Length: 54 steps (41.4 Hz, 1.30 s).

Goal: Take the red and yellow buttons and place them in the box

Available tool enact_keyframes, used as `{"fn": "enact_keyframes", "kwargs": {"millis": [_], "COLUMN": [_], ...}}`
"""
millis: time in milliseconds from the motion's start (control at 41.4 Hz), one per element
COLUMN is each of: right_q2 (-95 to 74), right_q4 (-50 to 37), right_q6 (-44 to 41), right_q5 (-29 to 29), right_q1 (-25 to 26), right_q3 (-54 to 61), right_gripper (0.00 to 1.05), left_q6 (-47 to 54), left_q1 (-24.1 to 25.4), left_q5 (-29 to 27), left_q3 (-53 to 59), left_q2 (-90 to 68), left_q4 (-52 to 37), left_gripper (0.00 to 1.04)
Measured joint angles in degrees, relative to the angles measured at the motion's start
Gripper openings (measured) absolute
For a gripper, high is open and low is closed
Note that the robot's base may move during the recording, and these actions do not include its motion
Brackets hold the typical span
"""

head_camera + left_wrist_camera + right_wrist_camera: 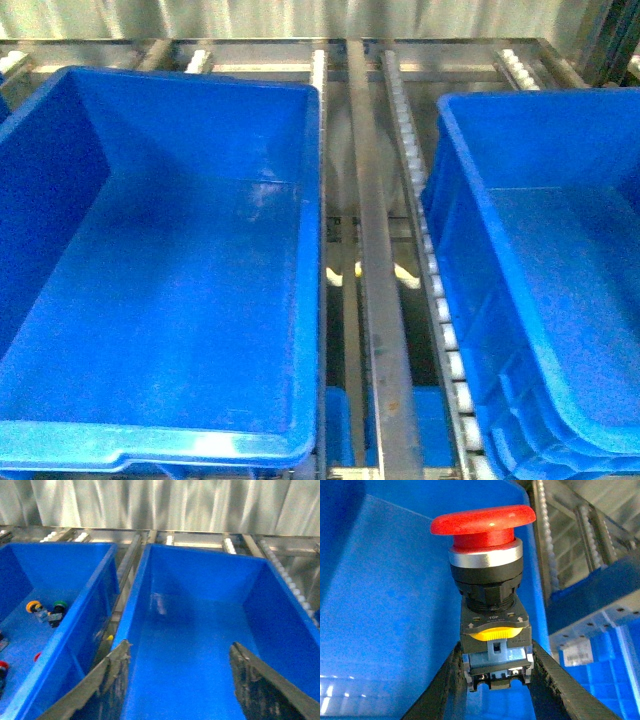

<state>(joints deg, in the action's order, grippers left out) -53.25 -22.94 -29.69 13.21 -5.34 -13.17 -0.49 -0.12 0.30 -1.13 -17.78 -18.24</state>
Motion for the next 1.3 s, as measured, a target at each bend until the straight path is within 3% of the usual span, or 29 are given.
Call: {"fn": "enact_keyframes", "kwargs": {"millis": [145, 169, 290, 435, 677, 773, 1015, 1305], "right_q2": [-2.0, -2.4, -3.8, -6.1, -14.1, -18.7, -35.7, -55.0], "right_q4": [-2.1, -2.2, -2.4, -5.2, -10.4, -12.8, -19.7, -19.7], "right_q6": [0.1, 0.1, 0.1, 0.2, 0.1, -0.1, 1.9, 3.7], "right_q5": [-0.6, -0.8, -1.0, -1.4, -3.7, -5.6, -12.2, -15.4], "right_q1": [-0.9, -1.0, -1.5, -2.0, -2.4, -2.7, 0.7, 2.0], "right_q3": [-0.2, -0.2, -0.4, -1.1, -4.4, -7.2, -17.7, -32.3], "right_gripper": [0.27, 0.27, 0.27, 0.27, 0.27, 0.27, 0.27, 0.27], "left_q6": [0.0, 0.3, 0.3, 0.3, 0.2, 0.3, 0.2, 0.3], "left_q1": [0.0, 0.0, 0.0, 0.0, 0.0, 0.0, 0.0, 0.0], "left_q5": [-0.2, -0.2, -0.3, -0.3, -0.2, -0.3, -0.3, -0.3], "left_q3": [0.0, 0.0, 0.0, 0.0, 0.0, 0.0, 0.0, 0.0], "left_q2": [0.0, 0.1, 1.8, 5.2, 10.4, 15.9, 16.9, 16.9], "left_q4": [0.0, 0.1, 2.1, 5.6, 11.2, 17.8, 18.3, 18.3], "left_gripper": [0.98, 0.96, 0.77, 0.41, 0.02, 0.02, 0.02, 0.02]}}
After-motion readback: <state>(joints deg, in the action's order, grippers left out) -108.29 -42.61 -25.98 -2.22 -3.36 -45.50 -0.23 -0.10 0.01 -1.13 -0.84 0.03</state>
